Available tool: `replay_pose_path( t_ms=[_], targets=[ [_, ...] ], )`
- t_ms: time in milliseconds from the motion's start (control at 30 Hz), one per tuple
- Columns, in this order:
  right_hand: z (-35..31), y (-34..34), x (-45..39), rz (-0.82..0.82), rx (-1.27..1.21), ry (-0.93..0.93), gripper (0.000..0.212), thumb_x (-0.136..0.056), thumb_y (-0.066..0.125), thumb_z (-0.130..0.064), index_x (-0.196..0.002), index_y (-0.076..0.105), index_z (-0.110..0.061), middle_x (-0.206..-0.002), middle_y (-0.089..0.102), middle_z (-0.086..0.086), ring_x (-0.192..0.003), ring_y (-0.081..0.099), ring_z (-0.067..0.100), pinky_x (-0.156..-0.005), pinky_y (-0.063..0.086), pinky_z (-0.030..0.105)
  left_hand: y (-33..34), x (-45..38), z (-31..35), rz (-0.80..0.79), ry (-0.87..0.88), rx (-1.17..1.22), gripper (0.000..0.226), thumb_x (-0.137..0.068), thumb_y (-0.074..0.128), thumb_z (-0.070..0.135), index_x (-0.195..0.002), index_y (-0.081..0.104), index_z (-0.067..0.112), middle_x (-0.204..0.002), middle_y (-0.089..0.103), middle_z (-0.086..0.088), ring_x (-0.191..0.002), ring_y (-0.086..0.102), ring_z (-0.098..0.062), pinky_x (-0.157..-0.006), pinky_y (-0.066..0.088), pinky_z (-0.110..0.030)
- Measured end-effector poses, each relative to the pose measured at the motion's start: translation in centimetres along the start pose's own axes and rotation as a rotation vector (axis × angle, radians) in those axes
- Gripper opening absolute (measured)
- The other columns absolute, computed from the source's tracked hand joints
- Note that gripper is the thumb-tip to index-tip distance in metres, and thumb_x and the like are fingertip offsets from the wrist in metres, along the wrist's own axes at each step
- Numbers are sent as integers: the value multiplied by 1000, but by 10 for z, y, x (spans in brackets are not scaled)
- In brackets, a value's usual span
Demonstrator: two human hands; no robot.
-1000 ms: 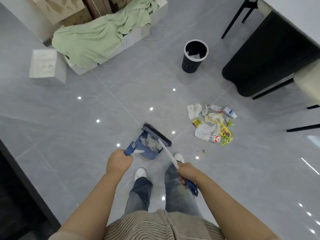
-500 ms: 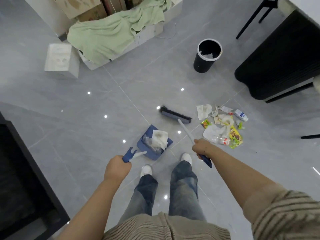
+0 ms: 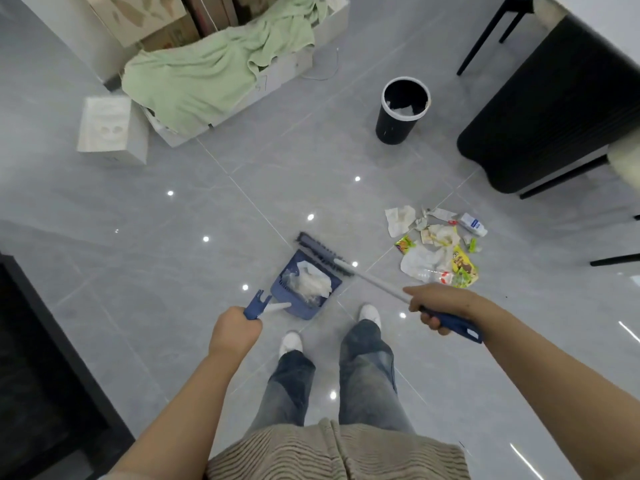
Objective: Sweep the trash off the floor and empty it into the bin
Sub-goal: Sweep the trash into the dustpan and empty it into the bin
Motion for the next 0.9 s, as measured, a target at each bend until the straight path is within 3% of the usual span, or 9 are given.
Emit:
replay_pose_path(
  t_ms=[100, 200, 233, 300, 367, 467, 533, 733, 900],
  targets=[
    [-3, -11, -10, 47, 43, -25, 50, -94, 37, -10, -142, 33, -23, -60, 42, 6, -43, 38, 13, -40, 33, 19, 0, 0, 1, 7, -2, -3, 34, -80, 49, -5, -53, 35, 10, -50, 35, -3, -47, 31, -14, -47, 22, -22],
    [-8, 3, -39, 113, 241, -83, 48, -91, 34, -4, -138, 34, -8, -64, 48, 12, -54, 45, 22, -51, 38, 28, 0, 0, 1, 13, -4, -10, 34, -80, 49, -5, -53, 36, 9, -50, 35, -3, -47, 31, -14, -46, 22, -21],
    [-7, 13, -46, 129, 312, -87, 48, -89, 36, -3, -136, 36, -5, -71, 53, 14, -59, 48, 24, -55, 41, 31, 1, 0, 1, 13, -3, -11, 34, -81, 49, -5, -53, 36, 9, -50, 36, -3, -47, 31, -14, -46, 22, -21],
    [1, 39, -56, 124, 436, -66, 52, -86, 41, -1, -138, 35, -2, -105, 61, 20, -79, 57, 29, -68, 49, 36, 1, 0, 1, 13, -4, -2, 34, -81, 49, -5, -53, 35, 9, -50, 36, -3, -48, 31, -14, -47, 22, -21],
    [12, 68, -57, 85, 492, -44, 55, -87, 44, -1, -141, 33, -2, -126, 55, 21, -97, 61, 31, -81, 52, 36, 1, -1, 2, 20, -6, -3, 34, -80, 49, -5, -53, 35, 10, -50, 35, -3, -48, 30, -15, -48, 21, -21],
    [20, 97, -41, 0, 560, -92, 49, -92, 38, -5, -141, 34, -3, -103, 50, 14, -71, 54, 21, -57, 46, 25, 1, -1, 4, 14, 4, -9, 32, -80, 48, -3, -53, 37, 9, -52, 36, -4, -48, 31, -16, -48, 23, -21],
    [24, 93, -28, -29, 511, -110, 49, -92, 35, -7, -141, 35, -6, -91, 47, 10, -60, 43, 15, -55, 41, 22, 0, 0, 7, 13, 8, -2, 32, -80, 48, -3, -53, 37, 9, -53, 37, -4, -49, 33, -16, -48, 24, -21],
    [53, 66, 24, -36, -106, 1, 36, -90, 43, -6, -120, 44, -26, -54, 46, 4, -41, 38, 11, -39, 34, 18, -2, 12, 21, -3, 64, 43, 33, -81, 48, -3, -52, 39, 12, -54, 41, -2, -52, 37, -16, -46, 25, -23],
    [59, 87, 58, 9, -437, -14, 10, -90, 44, -7, -95, 47, -15, -49, 45, 1, -35, 37, 10, -38, 31, 17, -11, 24, 43, 16, 116, 147, 32, -80, 49, -2, -52, 40, 12, -54, 42, -3, -53, 40, -19, -47, 25, -22]
  ],
)
Point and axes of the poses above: each hand's wrist, its own x-axis away from the middle knuckle, its own y-axis out of the palm, z = x × y, the point moved 4 cm from there along -x, towards the middle knuckle
